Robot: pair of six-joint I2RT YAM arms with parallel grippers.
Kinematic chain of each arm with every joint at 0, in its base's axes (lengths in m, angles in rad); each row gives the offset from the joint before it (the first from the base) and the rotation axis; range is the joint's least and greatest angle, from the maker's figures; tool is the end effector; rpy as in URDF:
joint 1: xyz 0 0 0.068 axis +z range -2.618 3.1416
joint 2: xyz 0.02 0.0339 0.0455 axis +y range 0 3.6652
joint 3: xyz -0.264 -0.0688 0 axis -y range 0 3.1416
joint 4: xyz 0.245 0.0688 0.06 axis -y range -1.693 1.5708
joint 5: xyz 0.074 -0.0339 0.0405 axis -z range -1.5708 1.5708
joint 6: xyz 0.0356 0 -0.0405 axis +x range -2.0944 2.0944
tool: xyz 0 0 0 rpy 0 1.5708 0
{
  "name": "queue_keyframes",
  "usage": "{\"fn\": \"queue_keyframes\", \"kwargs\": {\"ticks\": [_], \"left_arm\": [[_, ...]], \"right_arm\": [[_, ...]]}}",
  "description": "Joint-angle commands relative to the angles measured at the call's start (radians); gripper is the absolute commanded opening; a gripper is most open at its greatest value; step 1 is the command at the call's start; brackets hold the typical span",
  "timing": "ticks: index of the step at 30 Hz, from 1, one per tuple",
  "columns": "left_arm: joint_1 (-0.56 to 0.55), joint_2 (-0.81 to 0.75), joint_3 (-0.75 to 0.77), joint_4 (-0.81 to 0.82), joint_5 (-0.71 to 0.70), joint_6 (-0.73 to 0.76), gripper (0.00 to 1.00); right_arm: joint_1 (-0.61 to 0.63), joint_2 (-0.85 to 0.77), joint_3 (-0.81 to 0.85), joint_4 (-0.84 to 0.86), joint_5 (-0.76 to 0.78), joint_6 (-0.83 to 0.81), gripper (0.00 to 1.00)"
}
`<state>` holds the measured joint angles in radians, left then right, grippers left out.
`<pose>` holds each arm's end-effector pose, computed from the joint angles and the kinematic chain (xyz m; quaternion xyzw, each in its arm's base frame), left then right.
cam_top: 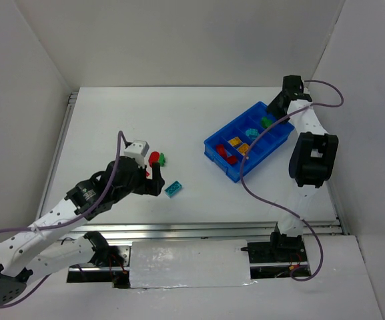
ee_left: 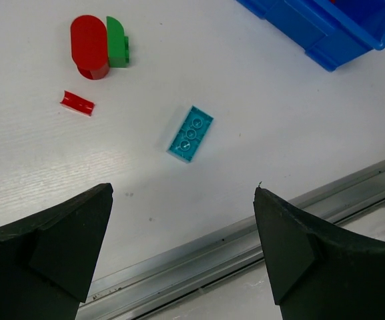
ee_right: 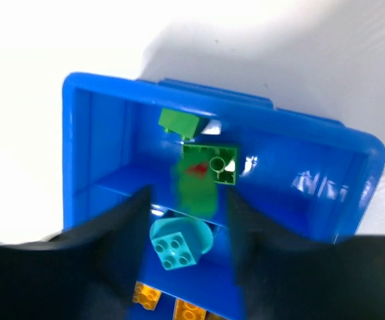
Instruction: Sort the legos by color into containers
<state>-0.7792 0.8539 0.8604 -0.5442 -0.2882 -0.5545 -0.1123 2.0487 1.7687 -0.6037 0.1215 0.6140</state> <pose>0.1380 -0.1221 0.3187 0.0260 0.8630 -0.2042 0.4613 0.4594 -0.0562 0.2534 0.3530 0.8713 0.0281 0.3399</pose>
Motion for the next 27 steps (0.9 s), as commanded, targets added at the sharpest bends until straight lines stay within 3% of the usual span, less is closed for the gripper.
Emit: {"fn": "queue_keyframes", "kwargs": {"ticks": [1, 2, 5, 8, 12, 14, 15, 20, 27], "left_arm": [[0.005, 0.010, -0.018, 0.076, 0.046, -0.031, 1.00], [0.005, 0.013, -0.029, 0.082, 0.049, -0.038, 0.99], [0.005, 0.030, -0.044, 0.098, 0.050, -0.045, 1.00], [0.005, 0.060, -0.060, 0.115, 0.057, -0.051, 0.99], [0.005, 0.114, -0.081, 0.170, 0.064, -0.053, 0.99], [0.004, 0.171, -0.106, 0.236, 0.067, -0.050, 0.99], [0.008, 0.216, -0.118, 0.271, 0.073, -0.047, 0.99], [0.015, 0.388, -0.150, 0.446, 0.101, -0.022, 0.99], [0.021, 0.666, -0.049, 0.449, 0.077, 0.010, 0.89]], "right_arm": [[-0.006, 0.021, 0.054, -0.025, 0.026, -0.017, 0.60], [-0.007, 0.021, 0.060, -0.028, 0.024, -0.017, 0.68], [-0.007, 0.008, 0.064, -0.037, 0.020, -0.016, 0.75], [-0.006, -0.042, 0.051, -0.048, 0.000, -0.013, 0.76], [0.042, -0.255, -0.058, -0.012, -0.095, -0.029, 0.77], [0.108, -0.399, -0.168, 0.040, -0.173, -0.060, 0.83], [0.150, -0.445, -0.204, 0.056, -0.199, -0.072, 0.99], [0.325, -0.706, -0.443, 0.169, -0.380, -0.126, 1.00], [0.373, -0.949, -0.621, 0.199, -0.451, -0.135, 1.00]]}}
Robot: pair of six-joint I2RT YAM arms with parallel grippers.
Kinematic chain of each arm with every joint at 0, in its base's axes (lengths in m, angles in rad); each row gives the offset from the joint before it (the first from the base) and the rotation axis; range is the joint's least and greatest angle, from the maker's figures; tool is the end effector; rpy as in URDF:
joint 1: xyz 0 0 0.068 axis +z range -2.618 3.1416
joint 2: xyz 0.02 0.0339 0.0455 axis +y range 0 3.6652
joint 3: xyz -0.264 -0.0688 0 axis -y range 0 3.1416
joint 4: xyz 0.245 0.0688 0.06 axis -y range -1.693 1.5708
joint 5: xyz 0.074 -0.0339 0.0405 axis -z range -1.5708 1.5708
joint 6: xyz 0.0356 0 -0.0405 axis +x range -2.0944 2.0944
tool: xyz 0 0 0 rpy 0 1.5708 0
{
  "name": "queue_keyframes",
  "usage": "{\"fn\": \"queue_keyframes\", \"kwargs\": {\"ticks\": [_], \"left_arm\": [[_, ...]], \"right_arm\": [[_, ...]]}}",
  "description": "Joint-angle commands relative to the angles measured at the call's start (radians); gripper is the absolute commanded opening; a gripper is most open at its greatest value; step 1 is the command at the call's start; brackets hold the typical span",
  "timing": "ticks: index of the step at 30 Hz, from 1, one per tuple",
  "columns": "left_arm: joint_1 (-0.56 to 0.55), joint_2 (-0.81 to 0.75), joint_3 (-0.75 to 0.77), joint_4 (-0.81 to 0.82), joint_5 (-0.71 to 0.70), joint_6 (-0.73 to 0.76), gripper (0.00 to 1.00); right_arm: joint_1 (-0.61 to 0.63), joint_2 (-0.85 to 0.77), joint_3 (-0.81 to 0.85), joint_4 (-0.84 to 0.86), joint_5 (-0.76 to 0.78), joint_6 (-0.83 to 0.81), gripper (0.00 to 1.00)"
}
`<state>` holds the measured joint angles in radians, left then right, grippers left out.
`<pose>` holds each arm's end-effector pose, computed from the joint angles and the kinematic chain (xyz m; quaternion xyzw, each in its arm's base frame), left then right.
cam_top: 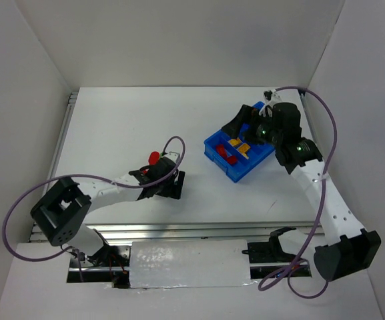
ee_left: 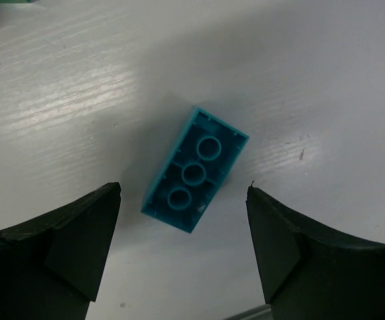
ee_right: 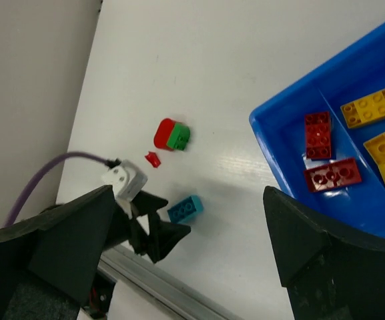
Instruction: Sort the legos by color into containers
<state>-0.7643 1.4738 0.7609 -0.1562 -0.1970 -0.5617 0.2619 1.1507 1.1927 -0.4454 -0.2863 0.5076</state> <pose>0.2137 -0.1952 0.1782 0.0609 0.9332 -0.1377 0.3264 0.2428 0.0755 0.3823 0.0232 0.8293 0.3151 0.4609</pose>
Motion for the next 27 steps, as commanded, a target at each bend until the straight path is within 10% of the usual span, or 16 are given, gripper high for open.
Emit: {"fn": "queue_keyframes", "kwargs": {"ticks": [1, 7, 12, 27], "left_arm": [[0.006, 0.058, 0.042, 0.072, -0.010, 0.010, 0.88], [0.006, 0.137, 0.034, 0.132, 0.030, -0.013, 0.63], [0.003, 0.160, 0.040, 0.149, 0.085, 0.009, 0.00], [-0.162, -0.420, -0.224, 0.535, 0.249, 0.232, 0.00]], "right_arm": [[-0.003, -0.090, -0.057, 0.033, -0.044, -0.035, 0.99], [-0.003, -0.180, -0.010, -0.055, 0.004, -0.106, 1.00], [-0.007, -0.200, -0.056, -0.012, -0.019, -0.080, 1.00], [0.266, -0.147, -0.425, 0.341, -0.241, 0.273, 0.98]]}}
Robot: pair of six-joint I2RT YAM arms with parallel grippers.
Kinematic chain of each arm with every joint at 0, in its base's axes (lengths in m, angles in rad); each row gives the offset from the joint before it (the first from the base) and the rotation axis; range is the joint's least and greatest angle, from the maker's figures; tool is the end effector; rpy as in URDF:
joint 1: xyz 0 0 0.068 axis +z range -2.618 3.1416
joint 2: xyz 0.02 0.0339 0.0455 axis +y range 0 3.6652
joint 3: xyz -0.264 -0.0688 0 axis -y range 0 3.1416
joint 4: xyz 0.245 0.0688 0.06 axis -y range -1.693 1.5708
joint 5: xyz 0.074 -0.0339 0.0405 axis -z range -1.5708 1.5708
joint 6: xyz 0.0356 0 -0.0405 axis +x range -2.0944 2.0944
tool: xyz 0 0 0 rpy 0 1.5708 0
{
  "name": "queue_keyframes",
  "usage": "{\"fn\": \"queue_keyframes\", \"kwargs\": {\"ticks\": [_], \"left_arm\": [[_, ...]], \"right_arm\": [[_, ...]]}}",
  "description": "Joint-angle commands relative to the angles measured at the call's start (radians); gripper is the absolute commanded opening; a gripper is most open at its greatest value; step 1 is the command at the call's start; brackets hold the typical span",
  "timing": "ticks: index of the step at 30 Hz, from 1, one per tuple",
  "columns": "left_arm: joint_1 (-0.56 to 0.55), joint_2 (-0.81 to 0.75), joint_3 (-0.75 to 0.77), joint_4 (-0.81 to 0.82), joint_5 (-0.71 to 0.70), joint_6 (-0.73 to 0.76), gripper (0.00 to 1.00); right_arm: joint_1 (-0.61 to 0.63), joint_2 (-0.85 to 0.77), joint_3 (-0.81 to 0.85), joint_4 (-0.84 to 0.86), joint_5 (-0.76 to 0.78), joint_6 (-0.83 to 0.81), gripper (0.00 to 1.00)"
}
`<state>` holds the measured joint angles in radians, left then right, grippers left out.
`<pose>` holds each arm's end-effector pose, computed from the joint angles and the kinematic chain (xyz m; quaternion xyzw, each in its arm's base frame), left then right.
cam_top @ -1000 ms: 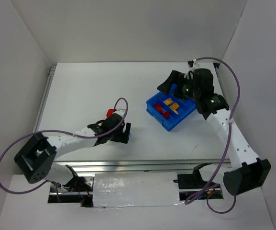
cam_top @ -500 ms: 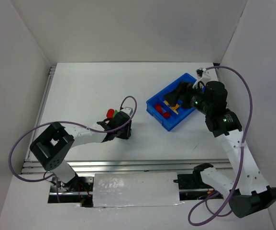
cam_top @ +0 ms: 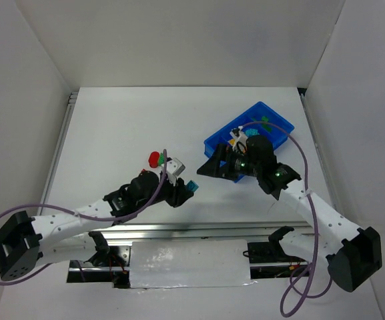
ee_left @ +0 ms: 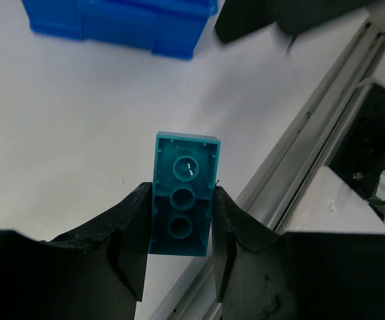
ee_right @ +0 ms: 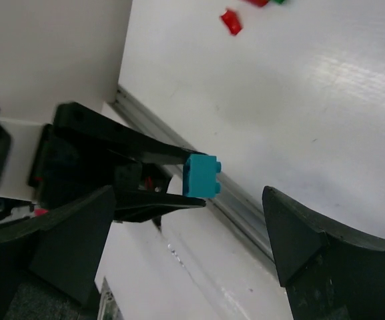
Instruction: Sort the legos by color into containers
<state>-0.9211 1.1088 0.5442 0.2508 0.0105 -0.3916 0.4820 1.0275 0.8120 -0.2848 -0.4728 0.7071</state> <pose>0.1483 -0.1958 0.2356 0.2146 0.7799 -0.3621 0.4632 0.1949 0.1203 0.2950 -0.0248 0.8443 0.4446 0.2979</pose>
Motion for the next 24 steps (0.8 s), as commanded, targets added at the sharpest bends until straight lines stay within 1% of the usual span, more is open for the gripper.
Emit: {"fn": "queue_keyframes", "kwargs": {"ticks": [1, 3, 5, 6, 9, 10, 12, 14, 15, 16, 19, 20, 21, 22, 23, 24], "left_arm": [[-0.010, -0.069, -0.004, 0.125, 0.057, 0.069, 0.00], [-0.013, -0.090, 0.014, 0.107, 0.063, 0.083, 0.00], [-0.016, -0.105, 0.026, 0.097, 0.069, 0.089, 0.00], [-0.018, -0.110, 0.031, 0.093, 0.069, 0.092, 0.00], [-0.025, -0.128, 0.045, 0.085, 0.069, 0.100, 0.00], [-0.025, -0.138, 0.049, 0.087, 0.072, 0.102, 0.00], [-0.028, -0.145, 0.053, 0.090, 0.089, 0.103, 0.01], [-0.032, -0.152, 0.056, 0.093, 0.108, 0.102, 0.05], [-0.035, -0.153, 0.057, 0.094, 0.111, 0.103, 0.10], [-0.036, -0.153, 0.057, 0.093, 0.111, 0.102, 0.13], [-0.041, -0.158, 0.056, 0.088, 0.095, 0.105, 0.16], [-0.042, -0.161, 0.056, 0.087, 0.083, 0.106, 0.19], [-0.044, -0.164, 0.057, 0.076, 0.071, 0.106, 0.40], [-0.044, -0.165, 0.060, 0.070, 0.047, 0.087, 0.58], [-0.044, -0.165, 0.063, 0.058, 0.014, 0.077, 0.91], [-0.044, -0.167, 0.069, 0.047, -0.025, 0.071, 0.99]], "right_arm": [[0.059, -0.027, -0.066, 0.205, -0.062, 0.090, 0.97], [0.107, -0.021, -0.100, 0.252, -0.075, 0.126, 0.95], [0.144, 0.000, -0.094, 0.250, -0.064, 0.133, 0.93], [0.182, 0.005, -0.093, 0.260, -0.059, 0.137, 0.93], [0.242, 0.035, -0.079, 0.269, -0.047, 0.141, 0.86], [0.251, 0.042, -0.076, 0.272, -0.041, 0.147, 0.76], [0.265, 0.054, -0.085, 0.282, -0.039, 0.158, 0.63], [0.267, 0.059, -0.091, 0.318, -0.036, 0.166, 0.39], [0.267, 0.059, -0.089, 0.317, -0.014, 0.169, 0.06], [0.267, 0.054, -0.088, 0.312, 0.000, 0.169, 0.00], [0.265, 0.052, -0.070, 0.292, 0.013, 0.151, 0.00], [0.265, 0.052, -0.066, 0.292, 0.014, 0.147, 0.00], [0.265, 0.052, -0.062, 0.271, 0.016, 0.138, 0.00], [0.265, 0.049, -0.060, 0.263, 0.046, 0.135, 0.00], [0.265, 0.048, -0.057, 0.250, 0.069, 0.126, 0.00], [0.262, 0.048, -0.053, 0.237, 0.095, 0.108, 0.00]]}}
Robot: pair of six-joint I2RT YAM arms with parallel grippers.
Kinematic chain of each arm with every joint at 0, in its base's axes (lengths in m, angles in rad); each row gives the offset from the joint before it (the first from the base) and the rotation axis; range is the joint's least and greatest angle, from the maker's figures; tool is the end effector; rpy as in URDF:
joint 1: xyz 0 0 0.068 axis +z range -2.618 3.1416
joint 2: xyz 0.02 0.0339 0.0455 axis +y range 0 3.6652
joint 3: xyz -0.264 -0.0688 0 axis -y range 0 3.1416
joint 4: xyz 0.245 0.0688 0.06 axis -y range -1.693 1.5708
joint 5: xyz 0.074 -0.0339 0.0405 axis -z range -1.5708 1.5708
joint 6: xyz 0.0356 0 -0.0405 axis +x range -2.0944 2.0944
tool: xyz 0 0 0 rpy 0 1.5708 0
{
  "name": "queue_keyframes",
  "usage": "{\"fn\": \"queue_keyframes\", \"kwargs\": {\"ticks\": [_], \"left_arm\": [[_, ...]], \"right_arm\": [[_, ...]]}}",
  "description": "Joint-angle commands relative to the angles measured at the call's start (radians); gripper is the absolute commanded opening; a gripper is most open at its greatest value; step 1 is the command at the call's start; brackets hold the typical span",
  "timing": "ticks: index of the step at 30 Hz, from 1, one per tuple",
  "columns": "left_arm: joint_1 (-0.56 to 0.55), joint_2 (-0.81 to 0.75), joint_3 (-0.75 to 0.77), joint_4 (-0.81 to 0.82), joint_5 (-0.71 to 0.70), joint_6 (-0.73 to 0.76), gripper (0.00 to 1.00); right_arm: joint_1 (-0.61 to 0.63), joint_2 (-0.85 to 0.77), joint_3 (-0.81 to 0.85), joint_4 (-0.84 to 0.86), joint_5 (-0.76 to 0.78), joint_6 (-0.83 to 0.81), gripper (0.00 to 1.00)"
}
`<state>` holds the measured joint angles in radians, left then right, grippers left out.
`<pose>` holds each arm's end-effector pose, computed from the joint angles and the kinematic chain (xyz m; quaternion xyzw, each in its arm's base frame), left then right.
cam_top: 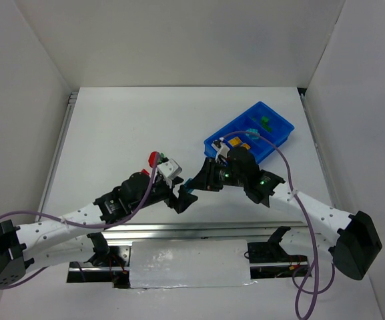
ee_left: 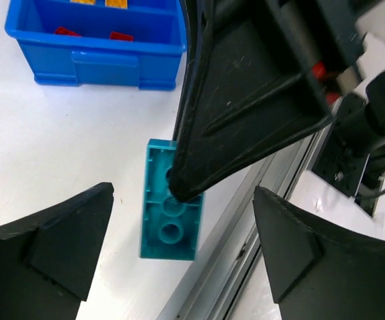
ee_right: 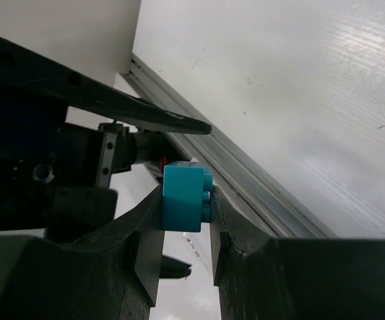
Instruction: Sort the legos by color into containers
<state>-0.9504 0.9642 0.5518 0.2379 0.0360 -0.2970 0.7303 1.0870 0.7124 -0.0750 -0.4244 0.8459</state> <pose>0.1303 -0.1846 0.2681 0.2568 0.7217 -0.3866 0.5136 0.1713 0.1730 0.2671 -0.0640 0.8330 0.4943 0.2401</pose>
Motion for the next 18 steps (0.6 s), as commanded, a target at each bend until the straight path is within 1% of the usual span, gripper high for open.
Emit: {"fn": "queue_keyframes", "kwargs": {"ticks": [1, 2, 3, 4, 5, 6, 7, 8, 10, 11, 12, 14, 15, 16, 17, 18], "left_arm": [[-0.014, -0.022, 0.072, 0.032, -0.089, -0.037, 1.00], [-0.014, -0.024, 0.080, 0.014, -0.123, -0.047, 0.99], [-0.014, -0.022, 0.089, -0.009, -0.204, -0.060, 0.99], [-0.014, -0.021, 0.114, -0.037, -0.252, -0.094, 0.99], [-0.014, -0.019, 0.126, -0.099, -0.301, -0.115, 0.99], [-0.014, -0.012, 0.141, -0.136, -0.356, -0.138, 1.00], [-0.014, -0.006, 0.173, -0.216, -0.463, -0.183, 1.00], [-0.014, 0.001, 0.189, -0.262, -0.508, -0.206, 1.00], [-0.013, 0.024, 0.240, -0.342, -0.599, -0.252, 0.99], [-0.013, 0.033, 0.261, -0.394, -0.608, -0.257, 1.00], [-0.013, 0.036, 0.266, -0.409, -0.610, -0.257, 1.00], [-0.013, 0.030, 0.270, -0.440, -0.605, -0.252, 0.99], [-0.011, 0.025, 0.269, -0.446, -0.601, -0.254, 1.00], [-0.011, 0.019, 0.266, -0.454, -0.599, -0.249, 0.99], [-0.011, 0.002, 0.261, -0.459, -0.591, -0.246, 0.99], [-0.011, -0.008, 0.254, -0.468, -0.588, -0.245, 0.99]], "right_arm": [[0.001, -0.007, 0.064, -0.018, 0.129, -0.047, 0.00], [-0.008, -0.001, 0.080, -0.044, 0.175, -0.063, 0.00], [-0.021, 0.005, 0.094, -0.069, 0.224, -0.100, 0.00], [-0.038, 0.031, 0.139, -0.098, 0.283, -0.114, 0.00], [-0.081, 0.046, 0.166, -0.159, 0.377, -0.128, 0.00], [-0.107, 0.065, 0.191, -0.181, 0.419, -0.149, 0.00], [-0.174, 0.103, 0.237, -0.213, 0.470, -0.153, 0.00], [-0.219, 0.125, 0.258, -0.219, 0.530, -0.154, 0.00], [-0.297, 0.206, 0.334, -0.250, 0.564, -0.154, 0.00], [-0.355, 0.261, 0.384, -0.253, 0.620, -0.150, 0.00], [-0.379, 0.261, 0.410, -0.252, 0.640, -0.153, 0.00], [-0.425, 0.362, 0.473, -0.253, 0.674, -0.159, 0.00], [-0.455, 0.398, 0.555, -0.262, 0.711, -0.174, 0.00], [-0.468, 0.480, 0.599, -0.304, 0.729, -0.182, 0.00], [-0.480, 0.520, 0.643, -0.318, 0.745, -0.189, 0.00], [-0.505, 0.598, 0.723, -0.330, 0.772, -0.203, 0.00]]}}
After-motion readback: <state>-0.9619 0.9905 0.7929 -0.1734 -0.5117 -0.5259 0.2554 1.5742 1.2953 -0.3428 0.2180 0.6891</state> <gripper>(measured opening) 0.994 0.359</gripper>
